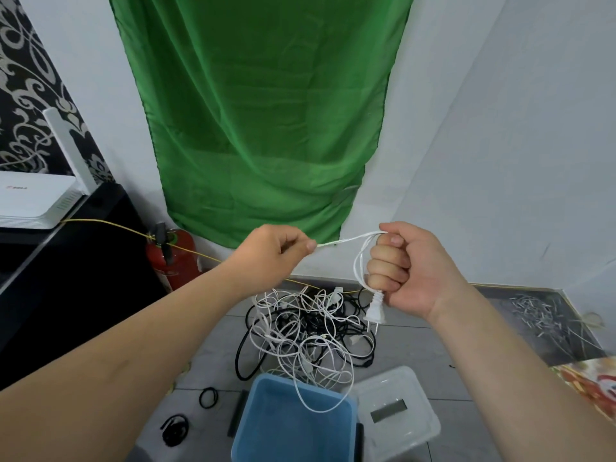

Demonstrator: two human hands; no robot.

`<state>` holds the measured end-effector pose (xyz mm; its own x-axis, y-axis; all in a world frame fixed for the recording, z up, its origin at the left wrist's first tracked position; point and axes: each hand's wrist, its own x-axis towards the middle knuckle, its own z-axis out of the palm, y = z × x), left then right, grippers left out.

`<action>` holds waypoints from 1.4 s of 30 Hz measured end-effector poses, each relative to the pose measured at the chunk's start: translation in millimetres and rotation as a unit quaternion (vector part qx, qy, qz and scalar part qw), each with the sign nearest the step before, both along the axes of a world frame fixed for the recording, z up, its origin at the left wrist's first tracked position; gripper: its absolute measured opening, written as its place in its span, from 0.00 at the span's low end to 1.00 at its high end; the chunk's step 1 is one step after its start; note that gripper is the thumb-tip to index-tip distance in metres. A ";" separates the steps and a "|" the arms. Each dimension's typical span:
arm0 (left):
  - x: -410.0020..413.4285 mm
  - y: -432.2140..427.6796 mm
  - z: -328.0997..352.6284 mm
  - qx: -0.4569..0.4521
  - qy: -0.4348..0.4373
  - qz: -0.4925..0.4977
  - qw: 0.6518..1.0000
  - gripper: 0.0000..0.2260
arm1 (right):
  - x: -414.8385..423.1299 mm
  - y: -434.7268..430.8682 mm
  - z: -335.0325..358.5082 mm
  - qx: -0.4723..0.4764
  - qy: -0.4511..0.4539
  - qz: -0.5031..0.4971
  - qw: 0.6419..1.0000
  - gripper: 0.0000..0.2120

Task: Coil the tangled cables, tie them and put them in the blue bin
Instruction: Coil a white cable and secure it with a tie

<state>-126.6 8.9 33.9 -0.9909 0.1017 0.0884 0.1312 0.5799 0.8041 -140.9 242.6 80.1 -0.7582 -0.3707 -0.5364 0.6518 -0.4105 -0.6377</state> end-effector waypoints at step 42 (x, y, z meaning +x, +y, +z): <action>5.4 -6.5 -13.6 -0.004 0.033 -0.041 0.999 0.20 | 22.7 -42.5 -0.6 0.114 0.138 0.067 0.981 0.21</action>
